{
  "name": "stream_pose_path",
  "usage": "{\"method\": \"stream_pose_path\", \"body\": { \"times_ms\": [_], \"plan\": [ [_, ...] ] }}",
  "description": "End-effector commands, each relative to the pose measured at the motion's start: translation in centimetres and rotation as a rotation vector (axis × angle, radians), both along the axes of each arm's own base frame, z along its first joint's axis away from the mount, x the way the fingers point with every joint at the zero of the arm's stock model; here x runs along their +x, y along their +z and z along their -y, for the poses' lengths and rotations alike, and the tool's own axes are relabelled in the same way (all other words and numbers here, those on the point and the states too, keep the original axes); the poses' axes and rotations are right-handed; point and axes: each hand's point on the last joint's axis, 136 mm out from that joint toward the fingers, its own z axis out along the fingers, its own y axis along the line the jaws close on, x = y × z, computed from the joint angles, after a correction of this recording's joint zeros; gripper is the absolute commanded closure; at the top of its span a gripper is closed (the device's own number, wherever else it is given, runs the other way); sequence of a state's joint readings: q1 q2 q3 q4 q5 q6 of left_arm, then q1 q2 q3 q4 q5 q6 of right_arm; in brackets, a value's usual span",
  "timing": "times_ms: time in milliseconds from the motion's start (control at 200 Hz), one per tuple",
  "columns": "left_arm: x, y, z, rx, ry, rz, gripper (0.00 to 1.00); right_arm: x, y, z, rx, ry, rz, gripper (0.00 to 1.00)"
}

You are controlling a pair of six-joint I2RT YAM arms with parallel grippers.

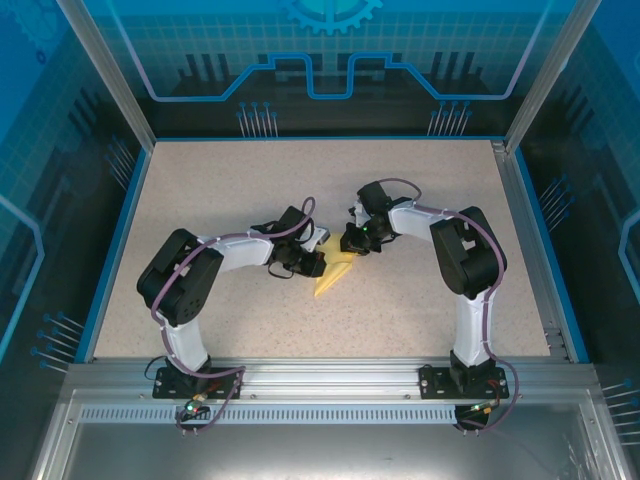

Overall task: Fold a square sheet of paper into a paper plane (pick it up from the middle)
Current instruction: Third fold the triangle at the center of the table.

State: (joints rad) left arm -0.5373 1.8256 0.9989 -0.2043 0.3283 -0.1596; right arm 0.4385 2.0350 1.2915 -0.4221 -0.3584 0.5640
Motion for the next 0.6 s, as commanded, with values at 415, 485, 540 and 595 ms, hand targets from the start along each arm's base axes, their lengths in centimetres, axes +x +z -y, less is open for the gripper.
{"method": "stream_pose_path", "body": {
  "times_ms": [415,485,540,595],
  "plan": [
    [0.3,0.0,-0.7,0.01,0.036,0.009,0.93,-2.5,-2.1,1.5,-0.104,0.002,-0.088,0.86],
    [0.5,-0.2,-1.0,0.036,0.051,0.01,0.94,-2.5,-2.1,1.4,-0.104,0.002,-0.087,0.86],
    [0.5,-0.4,-1.2,0.04,0.056,0.005,0.94,-2.5,-2.2,1.5,-0.105,0.001,-0.089,0.86],
    [0.4,-0.5,-1.2,0.042,0.057,0.003,0.94,-2.5,-2.3,1.6,-0.108,-0.001,-0.091,0.86]
  ]
}}
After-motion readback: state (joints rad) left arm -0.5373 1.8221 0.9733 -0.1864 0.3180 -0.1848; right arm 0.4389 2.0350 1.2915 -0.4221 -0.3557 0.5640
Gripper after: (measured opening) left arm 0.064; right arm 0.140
